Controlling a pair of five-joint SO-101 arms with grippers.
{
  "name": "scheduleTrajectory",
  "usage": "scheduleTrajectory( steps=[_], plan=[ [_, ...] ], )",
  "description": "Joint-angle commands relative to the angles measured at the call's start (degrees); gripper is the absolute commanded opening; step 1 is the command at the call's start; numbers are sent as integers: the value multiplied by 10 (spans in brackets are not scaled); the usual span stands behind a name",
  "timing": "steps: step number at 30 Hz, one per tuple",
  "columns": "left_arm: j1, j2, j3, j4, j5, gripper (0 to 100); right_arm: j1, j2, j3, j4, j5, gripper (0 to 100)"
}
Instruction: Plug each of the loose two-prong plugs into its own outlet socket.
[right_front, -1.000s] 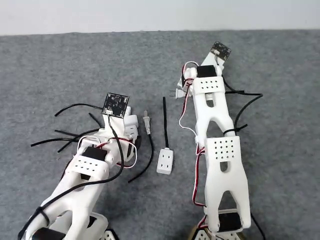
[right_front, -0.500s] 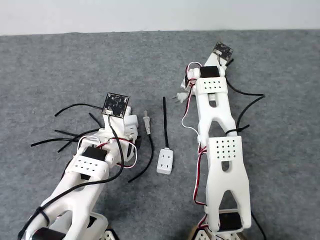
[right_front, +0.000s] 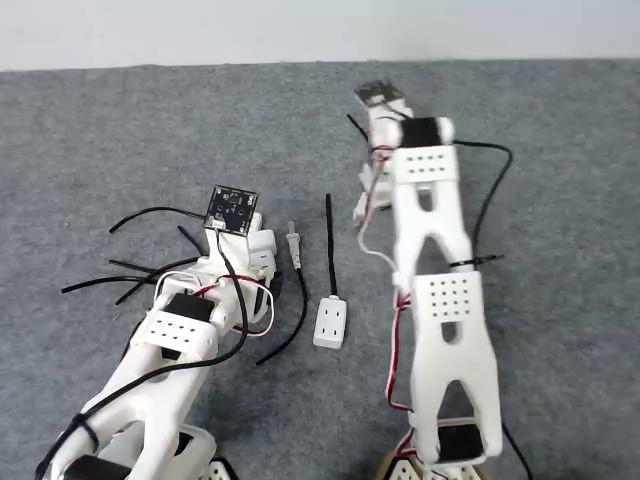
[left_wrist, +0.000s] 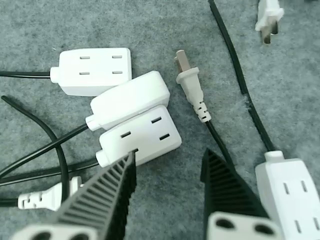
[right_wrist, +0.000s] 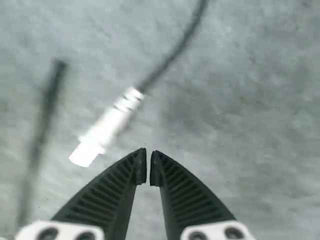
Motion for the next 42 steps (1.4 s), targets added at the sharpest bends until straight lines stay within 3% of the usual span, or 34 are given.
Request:
scheduleTrajectory(
  steps=[1,6,10,13,18,22,34,42],
  plan=[
    [-1,0,-21,-14,-6,196,44,-35,-3,23,33,9],
    [0,0,-21,-15,-6,196,36,-46,-21,24,-111,9],
    [0,0,-21,-15,-6,196,-14,-74,-42,25,-247,9],
    [-2,0,-21,-15,-6,196,-58,-83,-47,22,-294,9],
    [-2,0,-21,-15,-6,196,-87,-44,-46,-36,-291,9],
    [-2,0,-21,-15,-6,196,-82,3,-47,-70,-234,9],
    [-2,-1,-21,-15,-6,196,-14,53,-135,7,-222,9],
    [-3,-1,-20,-15,-6,196,-29,58,-161,3,-228,13]
  ],
)
